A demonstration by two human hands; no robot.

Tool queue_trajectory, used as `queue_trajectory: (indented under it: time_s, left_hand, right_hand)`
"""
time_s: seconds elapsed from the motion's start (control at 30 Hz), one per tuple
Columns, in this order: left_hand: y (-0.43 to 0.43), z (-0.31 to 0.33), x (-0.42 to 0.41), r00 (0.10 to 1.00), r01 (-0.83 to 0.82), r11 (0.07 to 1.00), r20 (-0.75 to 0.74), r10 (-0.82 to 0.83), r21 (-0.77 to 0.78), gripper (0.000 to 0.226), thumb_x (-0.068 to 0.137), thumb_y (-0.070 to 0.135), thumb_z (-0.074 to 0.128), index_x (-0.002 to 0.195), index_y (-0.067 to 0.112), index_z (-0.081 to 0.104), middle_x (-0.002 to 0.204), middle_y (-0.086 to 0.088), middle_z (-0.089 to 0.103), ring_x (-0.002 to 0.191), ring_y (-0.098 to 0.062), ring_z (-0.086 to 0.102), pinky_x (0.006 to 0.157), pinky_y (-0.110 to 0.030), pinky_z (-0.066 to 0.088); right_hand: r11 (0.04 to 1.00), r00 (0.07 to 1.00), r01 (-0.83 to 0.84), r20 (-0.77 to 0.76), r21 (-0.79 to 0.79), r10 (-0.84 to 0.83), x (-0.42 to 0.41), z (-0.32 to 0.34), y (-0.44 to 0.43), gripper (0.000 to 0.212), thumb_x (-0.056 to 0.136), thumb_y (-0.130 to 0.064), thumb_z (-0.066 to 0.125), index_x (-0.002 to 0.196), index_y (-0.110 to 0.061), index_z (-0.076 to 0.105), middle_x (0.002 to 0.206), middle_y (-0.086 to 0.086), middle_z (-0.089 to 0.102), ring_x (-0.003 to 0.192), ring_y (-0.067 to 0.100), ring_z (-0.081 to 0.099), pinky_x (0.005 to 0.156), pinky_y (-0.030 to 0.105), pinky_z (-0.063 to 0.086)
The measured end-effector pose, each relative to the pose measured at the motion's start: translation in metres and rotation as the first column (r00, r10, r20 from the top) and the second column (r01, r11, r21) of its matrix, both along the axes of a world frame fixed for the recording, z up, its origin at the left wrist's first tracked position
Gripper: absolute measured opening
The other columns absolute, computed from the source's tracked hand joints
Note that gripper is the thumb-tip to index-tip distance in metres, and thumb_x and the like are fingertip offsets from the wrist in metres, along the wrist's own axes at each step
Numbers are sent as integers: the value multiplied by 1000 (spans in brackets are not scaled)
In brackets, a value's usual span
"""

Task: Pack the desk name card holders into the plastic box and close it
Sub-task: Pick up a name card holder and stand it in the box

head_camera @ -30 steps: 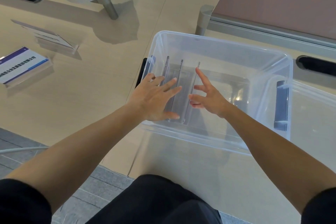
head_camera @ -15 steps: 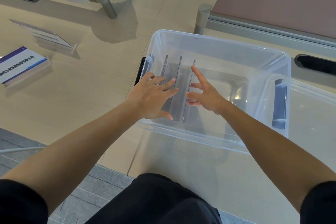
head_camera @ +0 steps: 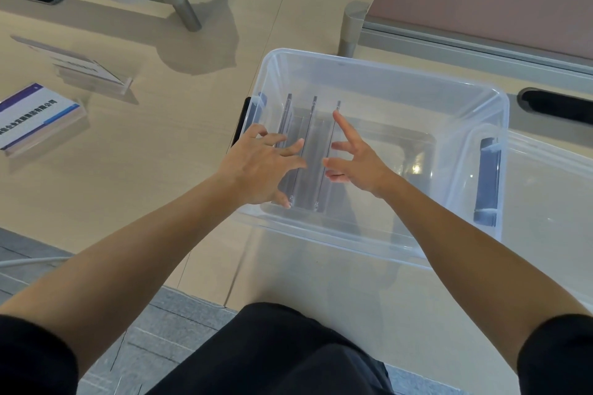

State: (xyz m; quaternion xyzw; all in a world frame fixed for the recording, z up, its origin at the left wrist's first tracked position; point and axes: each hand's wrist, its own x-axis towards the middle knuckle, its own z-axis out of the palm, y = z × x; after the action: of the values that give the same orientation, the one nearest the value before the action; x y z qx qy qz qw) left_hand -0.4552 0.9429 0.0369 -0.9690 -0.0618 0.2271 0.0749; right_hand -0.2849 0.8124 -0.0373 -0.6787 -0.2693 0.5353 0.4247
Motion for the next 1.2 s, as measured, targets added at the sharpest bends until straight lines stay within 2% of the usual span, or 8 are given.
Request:
queue_trajectory:
  time_s: [0.53,0.7,1.03,1.2]
  left_hand:
    - [0,4,0,1000,-5,999,-16,4,-33,78,76,81,47,144,45,33,162,10,19,148,-20,24,111,-43,21]
    - [0,3,-2,1000,-8,999,-6,8,-44,77,75,80,50,142,45,36,161,11,22,145,-18,29,111,-43,21]
    - [1,3,-2,1000,-12,998,-12,11,-56,77,75,80,50,142,45,38,160,9,23,144,-20,32,110,-44,20]
    - [1,1,-2,1000,1,999,-6,-2,-52,77,75,81,49,142,45,36,161,9,22,145,-20,30,110,-44,20]
  right_hand:
    - [1000,999,-11,40,-3,11,-2,2,0,88,91,-19,70,147,-58,14,154,13,35,123,30,57,82,34,61]
    - [1000,999,-20,44,-6,20,-2,3,-1,89,91,-20,71,147,-60,14,152,14,37,113,28,64,83,38,61]
    - [999,999,-23,49,-31,25,-3,10,-1,90,91,-15,70,148,-57,14,153,14,36,112,33,65,83,38,61]
    - [999,999,-26,26,-33,27,-1,11,-3,91,90,-14,71,148,-56,15,150,15,38,102,30,69,85,41,61]
